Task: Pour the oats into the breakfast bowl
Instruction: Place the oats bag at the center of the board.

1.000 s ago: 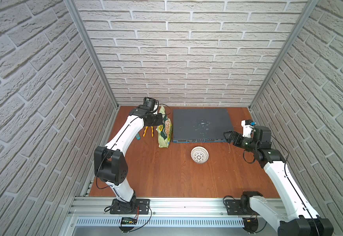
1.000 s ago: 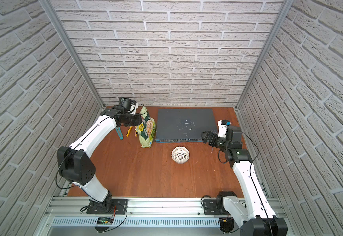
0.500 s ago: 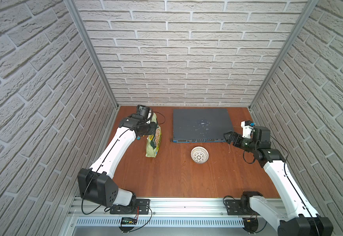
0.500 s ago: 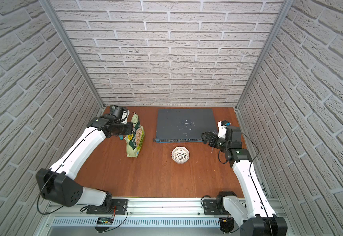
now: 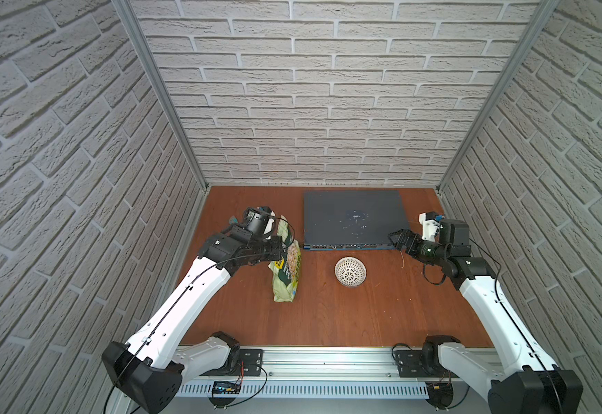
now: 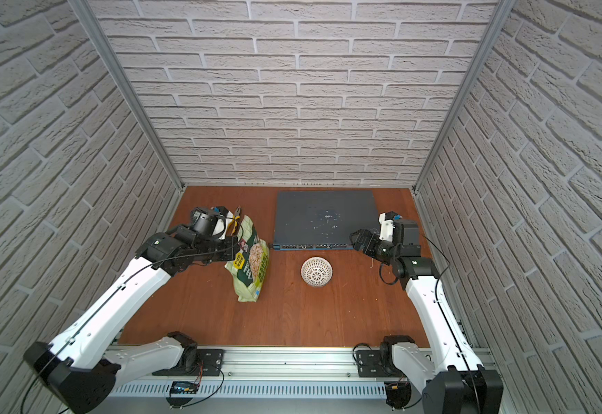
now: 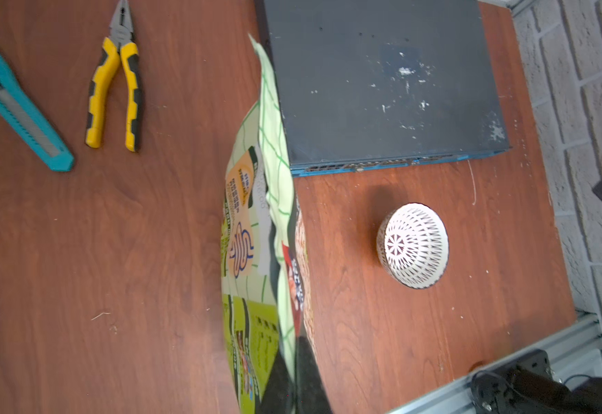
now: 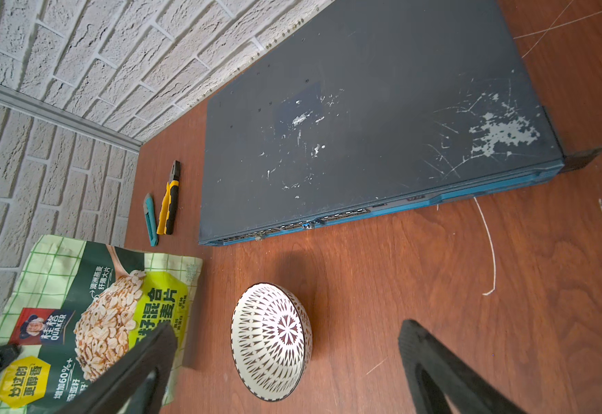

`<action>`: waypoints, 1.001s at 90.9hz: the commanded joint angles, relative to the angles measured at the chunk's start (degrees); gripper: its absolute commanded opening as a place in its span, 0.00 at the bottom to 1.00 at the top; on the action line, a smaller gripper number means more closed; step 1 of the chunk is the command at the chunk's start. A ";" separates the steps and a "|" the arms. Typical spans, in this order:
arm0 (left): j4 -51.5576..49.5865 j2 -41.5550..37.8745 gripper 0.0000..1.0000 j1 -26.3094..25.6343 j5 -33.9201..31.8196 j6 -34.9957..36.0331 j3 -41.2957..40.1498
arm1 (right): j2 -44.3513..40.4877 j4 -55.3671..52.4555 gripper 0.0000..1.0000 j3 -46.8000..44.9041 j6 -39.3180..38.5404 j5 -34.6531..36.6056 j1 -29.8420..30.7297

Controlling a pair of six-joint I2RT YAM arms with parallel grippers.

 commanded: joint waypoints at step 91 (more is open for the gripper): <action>16.69 -9.29 0.35 -1.65 -0.92 -12.54 -12.54 | 13.47 6.21 0.74 14.42 19.51 -4.09 28.71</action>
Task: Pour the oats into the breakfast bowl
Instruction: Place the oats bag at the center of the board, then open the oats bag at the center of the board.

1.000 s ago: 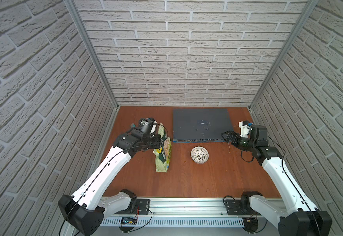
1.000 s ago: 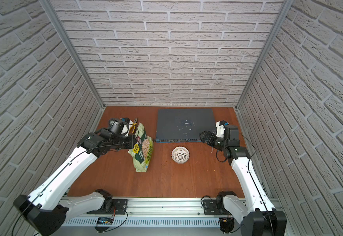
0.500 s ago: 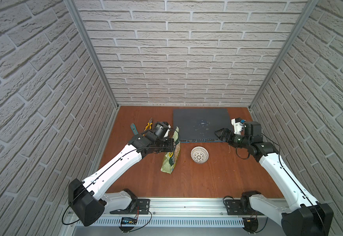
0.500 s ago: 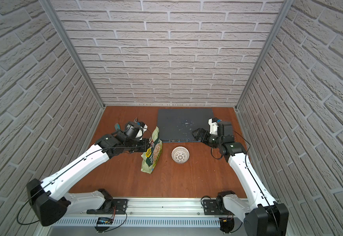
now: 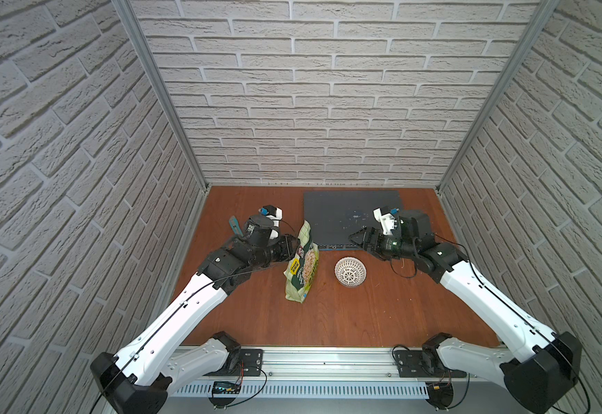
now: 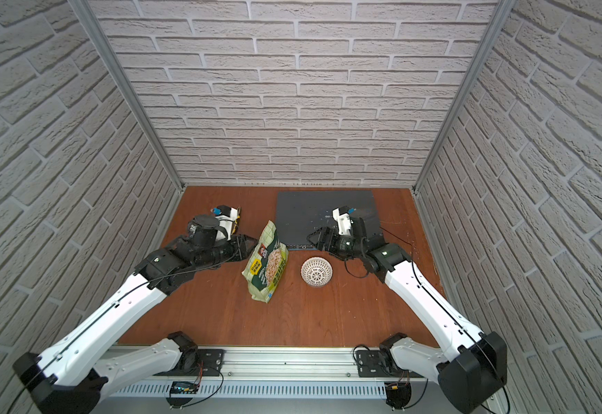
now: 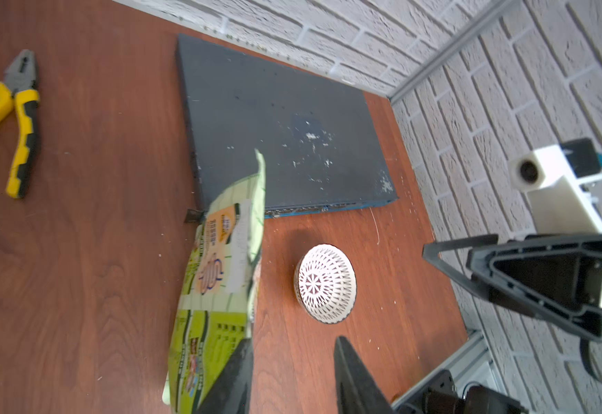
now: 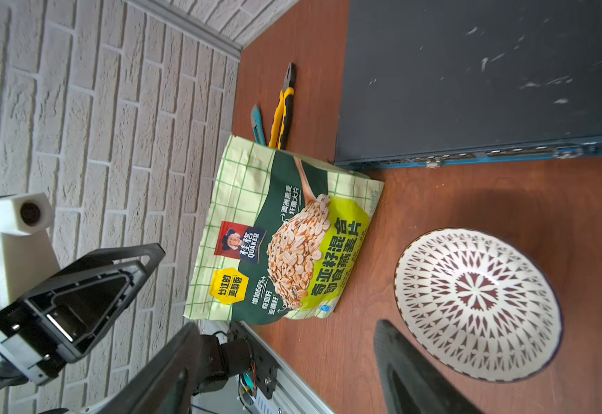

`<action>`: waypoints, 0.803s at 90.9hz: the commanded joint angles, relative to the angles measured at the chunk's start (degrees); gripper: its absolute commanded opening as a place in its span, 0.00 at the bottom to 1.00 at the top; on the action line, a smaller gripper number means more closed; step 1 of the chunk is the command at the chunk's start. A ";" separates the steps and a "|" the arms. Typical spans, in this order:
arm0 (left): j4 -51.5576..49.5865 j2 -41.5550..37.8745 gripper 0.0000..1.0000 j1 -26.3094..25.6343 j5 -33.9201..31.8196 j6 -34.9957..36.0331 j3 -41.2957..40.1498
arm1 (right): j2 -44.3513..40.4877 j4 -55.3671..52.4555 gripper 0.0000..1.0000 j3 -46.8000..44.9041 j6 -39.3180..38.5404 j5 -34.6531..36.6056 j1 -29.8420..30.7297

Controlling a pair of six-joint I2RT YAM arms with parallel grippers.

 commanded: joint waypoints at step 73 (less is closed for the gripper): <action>3.65 -0.98 0.24 5.84 1.85 -2.96 -13.04 | 25.01 -1.13 0.66 22.64 0.86 7.19 18.01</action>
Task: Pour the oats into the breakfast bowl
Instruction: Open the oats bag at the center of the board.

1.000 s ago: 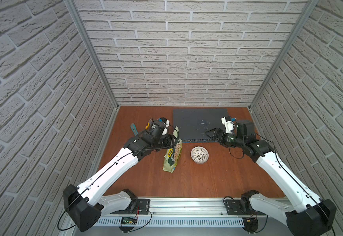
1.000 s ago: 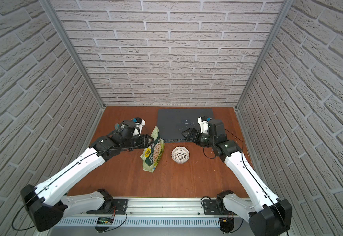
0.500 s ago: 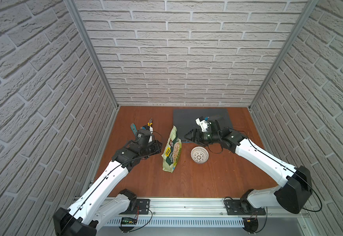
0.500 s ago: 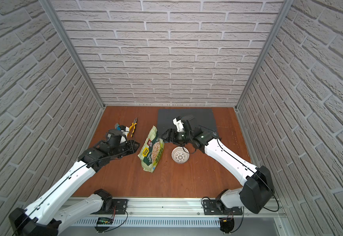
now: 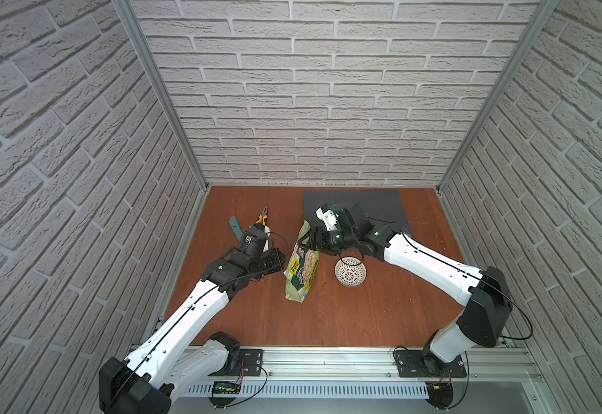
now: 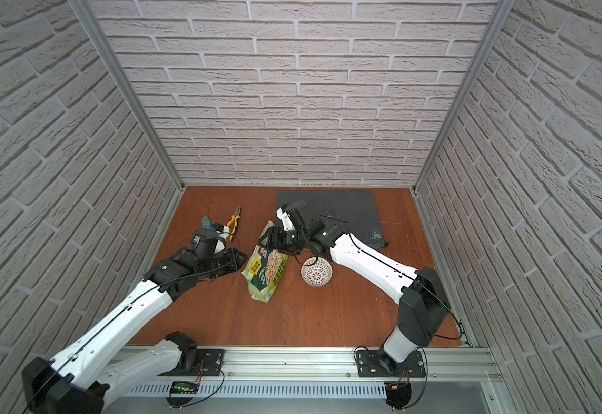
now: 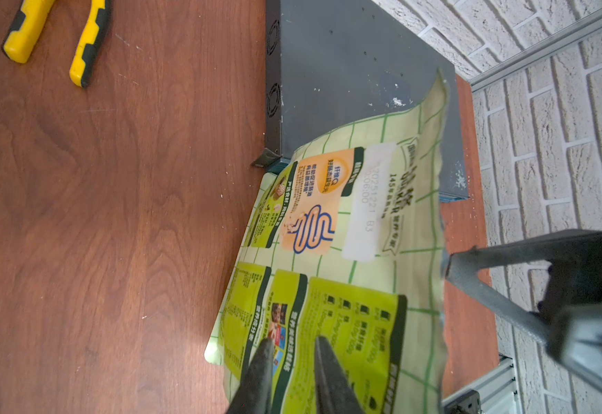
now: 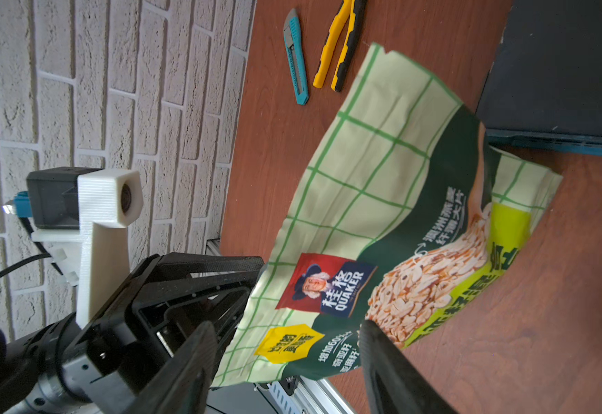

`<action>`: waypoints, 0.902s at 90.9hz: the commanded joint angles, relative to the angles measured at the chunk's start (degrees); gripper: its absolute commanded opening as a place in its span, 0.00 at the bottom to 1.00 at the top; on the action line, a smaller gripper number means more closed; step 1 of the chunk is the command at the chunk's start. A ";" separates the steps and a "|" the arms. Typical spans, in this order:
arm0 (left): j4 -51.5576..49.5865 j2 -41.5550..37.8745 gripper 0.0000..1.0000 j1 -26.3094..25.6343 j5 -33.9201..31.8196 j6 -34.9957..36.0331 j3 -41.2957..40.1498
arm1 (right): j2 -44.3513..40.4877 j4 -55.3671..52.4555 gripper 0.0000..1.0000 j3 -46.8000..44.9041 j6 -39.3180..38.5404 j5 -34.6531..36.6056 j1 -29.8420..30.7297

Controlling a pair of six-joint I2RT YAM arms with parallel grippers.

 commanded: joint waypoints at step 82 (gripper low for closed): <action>0.53 1.04 0.24 0.46 -3.42 1.75 0.07 | 6.30 -6.20 0.56 6.71 -2.98 3.17 1.07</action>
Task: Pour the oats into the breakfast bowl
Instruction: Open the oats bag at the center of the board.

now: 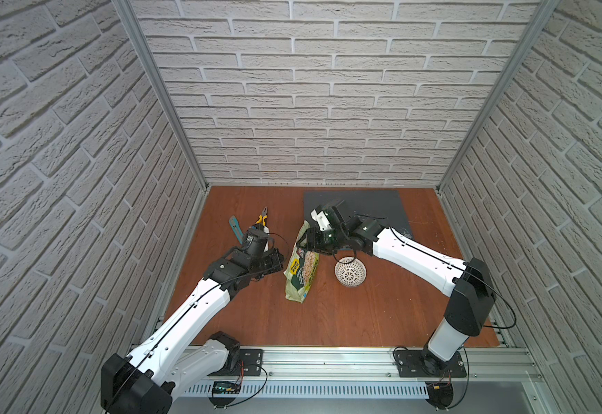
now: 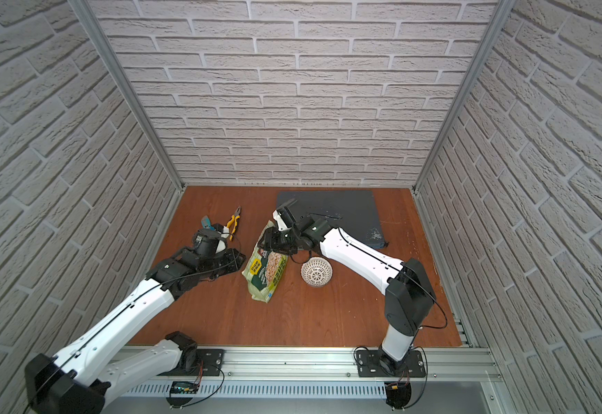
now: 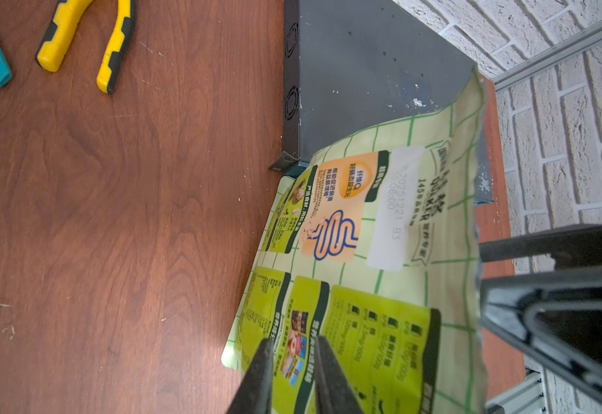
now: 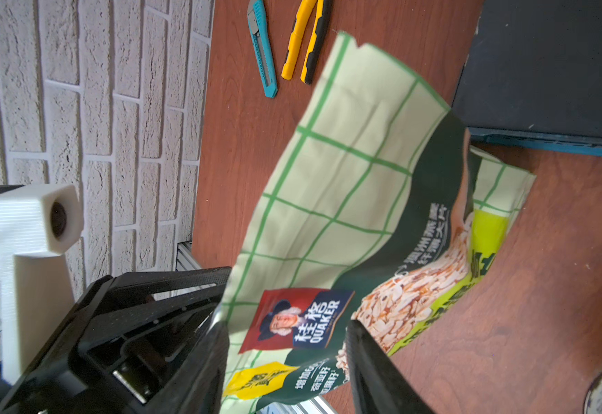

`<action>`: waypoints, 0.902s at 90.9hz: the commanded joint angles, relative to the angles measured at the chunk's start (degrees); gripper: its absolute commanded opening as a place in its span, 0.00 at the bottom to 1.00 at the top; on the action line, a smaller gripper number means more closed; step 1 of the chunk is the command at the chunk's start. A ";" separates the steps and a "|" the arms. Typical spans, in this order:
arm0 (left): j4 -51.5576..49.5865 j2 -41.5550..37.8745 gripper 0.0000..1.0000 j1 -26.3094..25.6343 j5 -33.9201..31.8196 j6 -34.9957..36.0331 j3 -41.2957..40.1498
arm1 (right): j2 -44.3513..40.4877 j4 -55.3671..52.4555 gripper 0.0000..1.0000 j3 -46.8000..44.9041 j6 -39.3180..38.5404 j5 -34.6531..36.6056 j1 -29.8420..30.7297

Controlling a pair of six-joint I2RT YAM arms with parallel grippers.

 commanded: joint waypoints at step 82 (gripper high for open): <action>1.24 1.73 0.24 0.32 -0.47 0.90 0.58 | -0.44 3.15 0.69 2.66 -1.04 0.04 0.54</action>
